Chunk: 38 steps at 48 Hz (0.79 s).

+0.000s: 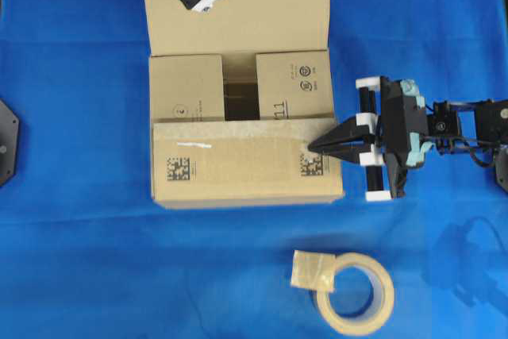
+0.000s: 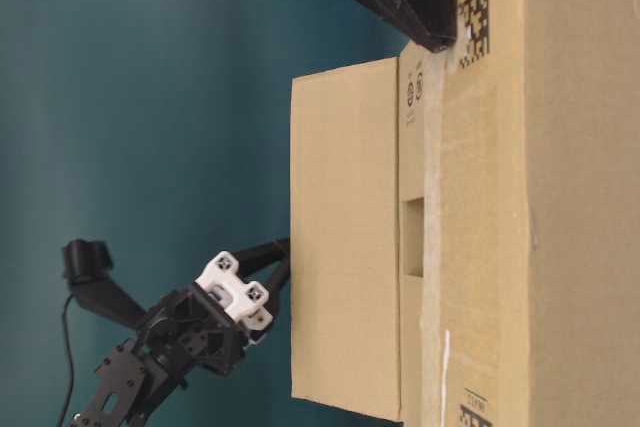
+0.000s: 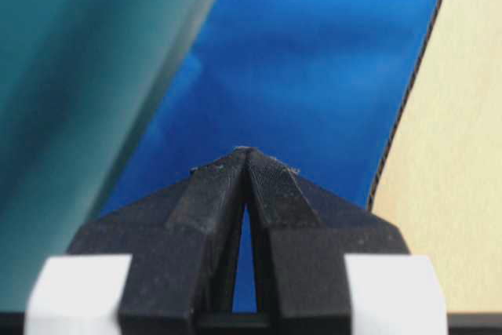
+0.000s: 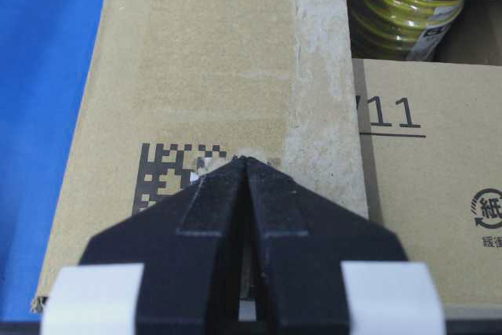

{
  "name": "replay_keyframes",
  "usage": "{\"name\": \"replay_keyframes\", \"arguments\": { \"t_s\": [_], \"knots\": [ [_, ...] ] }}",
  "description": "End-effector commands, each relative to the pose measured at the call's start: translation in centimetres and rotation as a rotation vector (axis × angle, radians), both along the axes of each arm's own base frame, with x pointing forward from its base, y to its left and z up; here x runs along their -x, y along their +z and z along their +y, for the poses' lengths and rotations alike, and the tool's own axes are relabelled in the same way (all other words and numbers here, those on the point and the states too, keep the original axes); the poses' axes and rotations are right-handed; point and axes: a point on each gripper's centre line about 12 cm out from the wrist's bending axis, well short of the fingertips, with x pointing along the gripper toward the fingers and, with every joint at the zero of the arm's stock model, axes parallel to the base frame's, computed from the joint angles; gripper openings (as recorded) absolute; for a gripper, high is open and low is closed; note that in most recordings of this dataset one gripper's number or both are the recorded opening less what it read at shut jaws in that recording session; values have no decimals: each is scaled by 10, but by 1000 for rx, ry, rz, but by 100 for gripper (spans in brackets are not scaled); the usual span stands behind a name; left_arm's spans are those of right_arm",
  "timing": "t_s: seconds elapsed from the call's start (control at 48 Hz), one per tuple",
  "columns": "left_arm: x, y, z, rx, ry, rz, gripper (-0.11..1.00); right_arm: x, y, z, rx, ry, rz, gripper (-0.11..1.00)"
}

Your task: Close the cardboard box.

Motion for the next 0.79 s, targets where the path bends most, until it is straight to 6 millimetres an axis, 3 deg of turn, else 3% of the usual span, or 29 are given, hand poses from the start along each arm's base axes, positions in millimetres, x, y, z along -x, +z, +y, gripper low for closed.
{"name": "replay_keyframes", "arguments": {
  "t_s": [0.0,0.334,0.771],
  "knots": [
    [-4,15,-2,-12,-10,-19,0,-5,8,-1,2,-3,-32,0],
    [-11,27,-22,-13,-51,-43,0,-5,8,-4,3,-12,-32,0],
    [-15,36,-95,31,-190,-46,0,-5,8,-6,4,-17,-32,0]
  ]
}}
